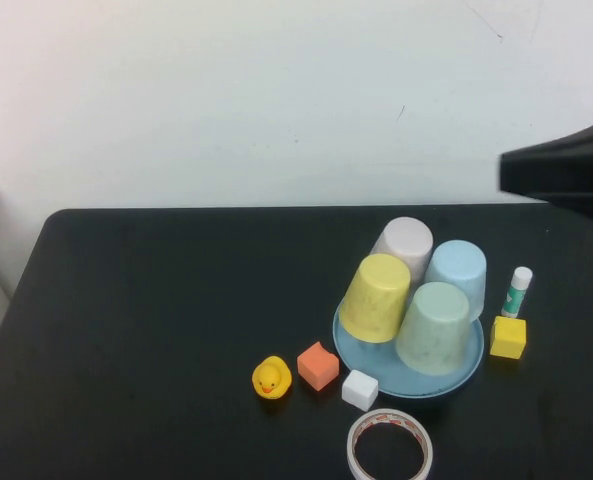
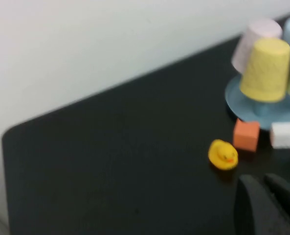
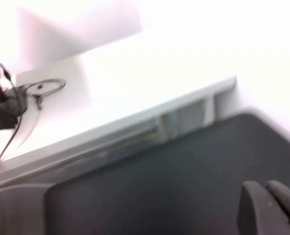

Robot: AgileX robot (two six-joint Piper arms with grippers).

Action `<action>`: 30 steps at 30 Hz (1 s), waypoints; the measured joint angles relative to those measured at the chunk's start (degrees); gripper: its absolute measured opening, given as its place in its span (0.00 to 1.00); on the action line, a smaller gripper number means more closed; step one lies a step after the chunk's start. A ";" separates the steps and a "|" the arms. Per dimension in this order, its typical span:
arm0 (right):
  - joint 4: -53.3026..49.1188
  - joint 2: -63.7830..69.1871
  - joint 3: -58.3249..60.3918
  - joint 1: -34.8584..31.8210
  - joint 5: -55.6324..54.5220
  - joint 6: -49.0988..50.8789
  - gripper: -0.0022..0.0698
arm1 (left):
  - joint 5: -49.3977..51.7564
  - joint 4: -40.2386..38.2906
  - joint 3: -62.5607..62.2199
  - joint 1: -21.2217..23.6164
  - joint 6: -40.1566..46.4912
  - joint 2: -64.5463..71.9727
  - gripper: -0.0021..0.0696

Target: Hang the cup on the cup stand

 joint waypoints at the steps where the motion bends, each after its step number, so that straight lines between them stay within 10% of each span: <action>1: 0.78 -3.21 1.46 0.00 -0.71 -0.95 0.04 | 0.00 0.77 0.63 0.00 -0.96 -0.88 0.03; 18: 1.13 -54.97 25.00 -0.05 -26.59 -3.09 0.03 | -15.13 9.07 13.58 0.00 -7.75 -3.02 0.03; 30: -1.33 -62.22 30.42 -0.05 -27.09 0.72 0.03 | -15.22 9.24 13.58 0.00 -7.75 -3.02 0.03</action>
